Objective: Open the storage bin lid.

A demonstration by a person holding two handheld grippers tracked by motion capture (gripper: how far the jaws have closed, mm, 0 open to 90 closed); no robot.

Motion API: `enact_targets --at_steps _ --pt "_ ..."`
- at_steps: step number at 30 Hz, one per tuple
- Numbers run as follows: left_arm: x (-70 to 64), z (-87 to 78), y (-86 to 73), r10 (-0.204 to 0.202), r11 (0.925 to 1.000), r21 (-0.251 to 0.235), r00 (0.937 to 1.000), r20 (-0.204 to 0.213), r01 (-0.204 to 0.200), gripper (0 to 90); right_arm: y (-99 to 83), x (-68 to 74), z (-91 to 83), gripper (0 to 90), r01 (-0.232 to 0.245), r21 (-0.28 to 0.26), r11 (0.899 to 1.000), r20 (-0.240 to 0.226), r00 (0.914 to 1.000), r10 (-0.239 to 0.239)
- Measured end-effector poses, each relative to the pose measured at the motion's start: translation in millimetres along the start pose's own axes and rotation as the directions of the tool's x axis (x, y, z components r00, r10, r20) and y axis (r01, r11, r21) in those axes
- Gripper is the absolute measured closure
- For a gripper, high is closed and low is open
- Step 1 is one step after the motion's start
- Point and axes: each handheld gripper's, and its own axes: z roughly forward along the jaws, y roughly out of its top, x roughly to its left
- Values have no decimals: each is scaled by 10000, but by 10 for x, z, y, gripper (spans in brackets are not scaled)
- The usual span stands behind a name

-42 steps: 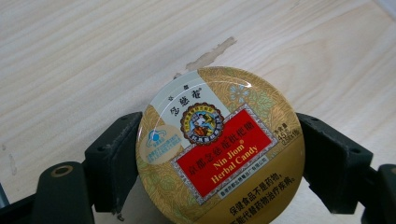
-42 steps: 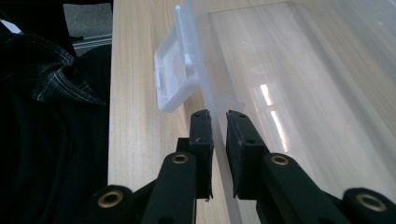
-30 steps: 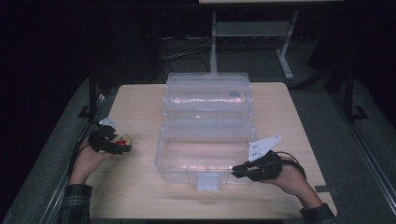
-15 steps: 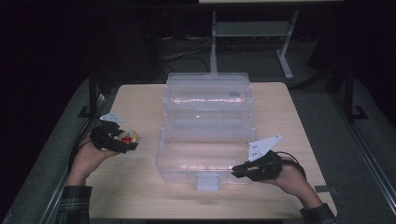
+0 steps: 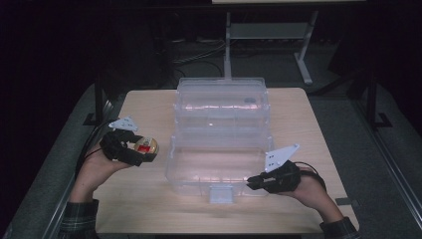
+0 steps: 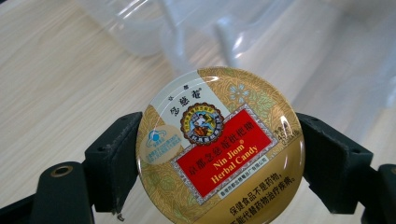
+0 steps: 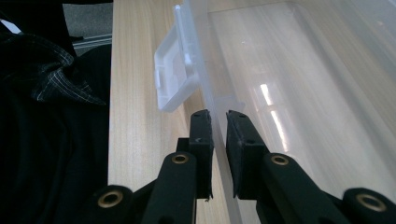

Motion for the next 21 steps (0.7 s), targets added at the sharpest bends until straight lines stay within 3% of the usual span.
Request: enact_targets --at_steps 10,21 --pt "-224 -9 153 680 9976 -145 9950 726 -672 200 2 3 0 806 -14 10 10000 0 10000 14" --pt "-371 181 251 1162 9932 -69 9843 1325 -1164 200 3 6 -1 806 -18 38 10000 7 10000 18"
